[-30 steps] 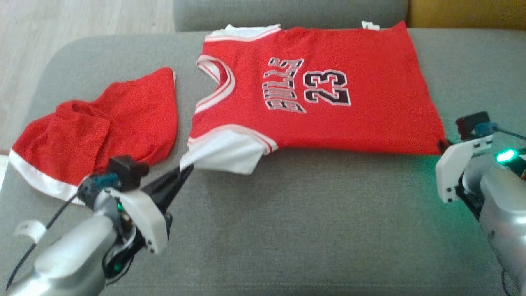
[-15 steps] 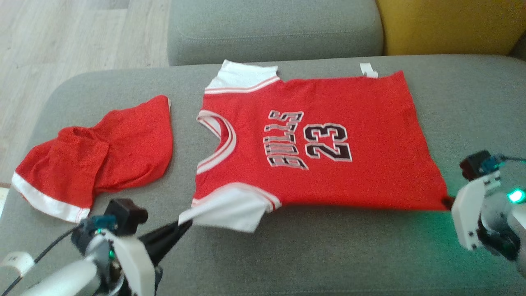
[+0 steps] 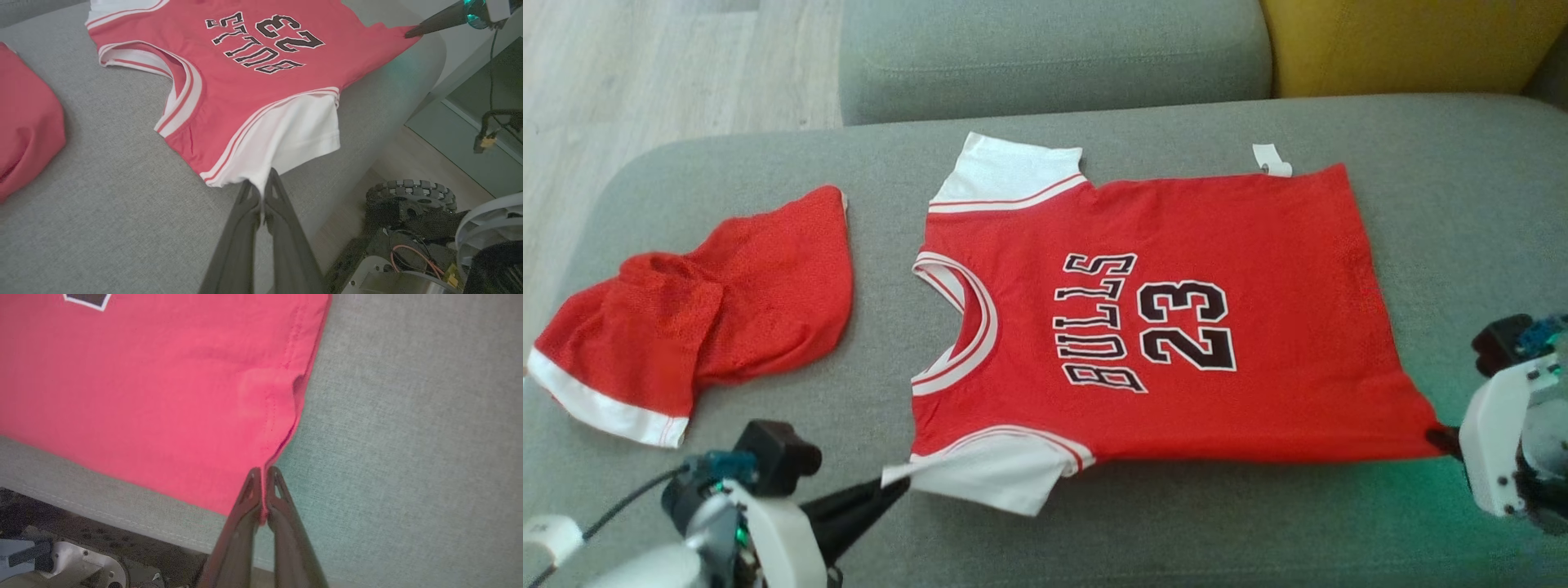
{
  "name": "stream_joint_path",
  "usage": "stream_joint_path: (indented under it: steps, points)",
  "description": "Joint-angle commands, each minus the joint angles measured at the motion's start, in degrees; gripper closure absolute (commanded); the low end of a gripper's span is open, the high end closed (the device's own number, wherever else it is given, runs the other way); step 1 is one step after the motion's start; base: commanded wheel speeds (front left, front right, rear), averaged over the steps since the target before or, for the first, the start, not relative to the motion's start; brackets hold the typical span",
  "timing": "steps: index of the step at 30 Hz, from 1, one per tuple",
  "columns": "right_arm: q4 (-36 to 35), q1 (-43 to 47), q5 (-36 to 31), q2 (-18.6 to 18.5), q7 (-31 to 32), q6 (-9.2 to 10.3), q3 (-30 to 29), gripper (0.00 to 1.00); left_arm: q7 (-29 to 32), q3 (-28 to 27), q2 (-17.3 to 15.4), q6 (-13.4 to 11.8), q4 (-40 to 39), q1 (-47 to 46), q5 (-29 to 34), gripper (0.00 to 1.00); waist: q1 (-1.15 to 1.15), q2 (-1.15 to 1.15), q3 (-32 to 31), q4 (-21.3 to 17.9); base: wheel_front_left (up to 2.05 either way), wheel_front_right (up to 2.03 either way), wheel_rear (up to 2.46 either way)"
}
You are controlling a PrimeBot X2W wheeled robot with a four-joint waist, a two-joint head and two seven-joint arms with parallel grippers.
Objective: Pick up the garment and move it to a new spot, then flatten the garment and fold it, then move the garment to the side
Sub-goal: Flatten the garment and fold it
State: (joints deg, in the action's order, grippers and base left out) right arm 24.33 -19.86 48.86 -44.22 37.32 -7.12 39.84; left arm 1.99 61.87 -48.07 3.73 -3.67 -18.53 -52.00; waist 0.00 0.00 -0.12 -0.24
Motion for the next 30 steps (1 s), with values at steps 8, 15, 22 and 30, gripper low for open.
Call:
stream_joint_path:
  steps: [8, 15, 22, 30]
  points:
    - [-1.9, -4.0, -4.1, -0.9, 3.0, -0.36, -5.4, 1.0, 0.5, -5.9, -1.5, -0.2, 1.4, -10.4, 1.5, 1.0, 0.0, 0.0, 4.4, 0.0, 0.0, 0.0, 0.0]
    - [-0.3, -8.3, -8.3, 1.6, 4.7, -0.36, -7.9, 1.0, 1.6, -6.5, 0.8, 1.5, 6.2, -16.8, 2.8, 1.0, 0.0, 0.0, 8.9, -0.1, 0.0, 0.0, 0.0]
    - [2.4, -13.3, -12.2, 4.5, 5.0, -0.36, -8.7, 1.0, 2.3, -4.9, 2.8, 3.2, 12.0, -22.9, 4.8, 1.0, 0.0, 0.0, 12.8, -0.5, 0.0, 0.0, 0.0]
    - [5.9, -16.5, -14.3, 7.2, 4.5, -0.36, -7.9, 1.0, 1.8, -1.2, 4.8, 3.7, 17.6, -28.3, 7.1, 1.0, 0.0, 0.0, 15.1, -0.5, 0.0, 0.0, 0.0]
